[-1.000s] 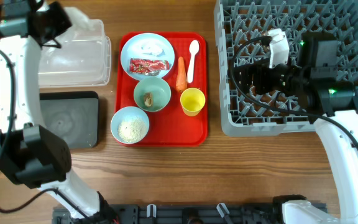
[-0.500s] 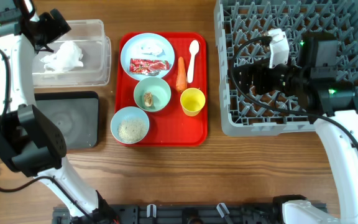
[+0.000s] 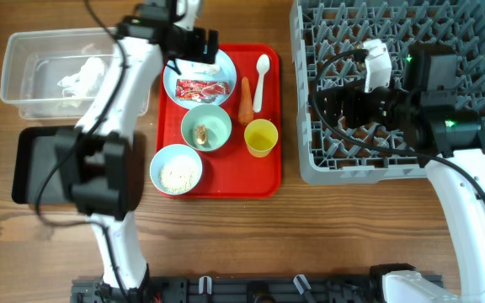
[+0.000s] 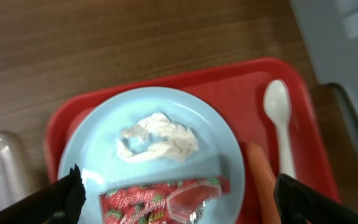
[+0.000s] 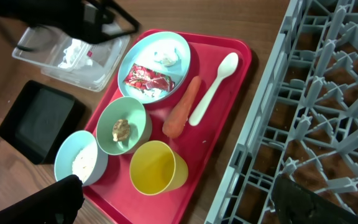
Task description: Sort waste into correct bins and load items into the dishwasher rack
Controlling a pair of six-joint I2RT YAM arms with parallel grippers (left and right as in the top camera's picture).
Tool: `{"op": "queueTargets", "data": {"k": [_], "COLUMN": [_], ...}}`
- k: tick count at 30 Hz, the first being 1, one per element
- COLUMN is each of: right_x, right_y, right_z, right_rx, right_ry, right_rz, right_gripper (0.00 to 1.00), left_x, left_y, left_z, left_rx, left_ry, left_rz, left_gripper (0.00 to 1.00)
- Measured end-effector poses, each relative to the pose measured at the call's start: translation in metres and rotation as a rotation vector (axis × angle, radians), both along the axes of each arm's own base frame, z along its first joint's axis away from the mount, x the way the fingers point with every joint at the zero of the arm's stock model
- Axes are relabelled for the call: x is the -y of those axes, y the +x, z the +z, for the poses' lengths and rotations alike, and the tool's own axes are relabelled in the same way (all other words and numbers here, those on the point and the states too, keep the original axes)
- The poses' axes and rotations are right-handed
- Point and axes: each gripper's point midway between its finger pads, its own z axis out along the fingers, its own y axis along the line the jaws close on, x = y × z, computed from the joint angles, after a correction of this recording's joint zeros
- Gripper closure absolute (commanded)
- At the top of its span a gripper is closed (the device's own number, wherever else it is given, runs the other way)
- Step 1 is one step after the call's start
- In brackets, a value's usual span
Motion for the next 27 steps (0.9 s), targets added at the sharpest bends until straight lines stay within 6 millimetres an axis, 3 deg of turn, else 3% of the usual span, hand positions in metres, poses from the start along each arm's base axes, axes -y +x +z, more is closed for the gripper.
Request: {"op": "queueTargets", "data": {"k": [4, 8, 10, 13, 15, 16, 17, 24, 26, 27], "right_x": [0.0, 0.002, 0.002, 0.002, 0.002, 0.002, 0.002, 0.003, 0.004, 0.004], "right_y": [-0.001, -0.001, -0.001, -0.001, -0.002, -0.002, -0.002, -0.003, -0.003, -0.004], "right_z": [-0.001, -0.002, -0.003, -0.003, -0.004, -0.004, -0.004, -0.005, -0.006, -0.007], "right_rx": [-0.005, -0.008, -0.01, -0.012, -0.019, -0.02, -0.021, -0.025, -0.029, -0.036], "right_ry": [-0.001, -0.009, -0.012, -0.012, -0.012, -0.012, -0.013, -0.017, -0.019, -0.02], "right_rz": [0.0, -0.008, -0.01, -0.01, -0.01, -0.01, -0.01, -0.013, -0.015, -0.016], "right_gripper": [0.0, 0.0, 0.0, 0.0, 0.0, 0.0, 0.0, 0.0, 0.0, 0.0], "left_x": [0.002, 0.0, 0.0, 0.0, -0.001, -0.001, -0.002, -0.002, -0.003, -0.004], "left_y": [0.013, 0.015, 0.016, 0.02, 0.021, 0.021, 0.02, 0.02, 0.018, 0.017], "left_z": [-0.063, -0.095, -0.106, -0.114, -0.116, -0.118, -0.118, -0.117, -0.106, -0.091], "left_rx": [-0.076, -0.119, -0.132, -0.127, -0.124, -0.127, -0.13, -0.132, -0.13, -0.124], "left_ry": [-0.002, -0.001, -0.001, 0.001, 0.002, 0.004, 0.004, -0.001, -0.008, -0.018], "left_rz": [0.068, 0.099, 0.106, 0.11, 0.111, 0.118, 0.119, 0.125, 0.138, 0.153], "left_gripper": [0.06, 0.11, 0.19, 0.47, 0.8, 0.91, 0.96, 0.96, 0.96, 0.96]}}
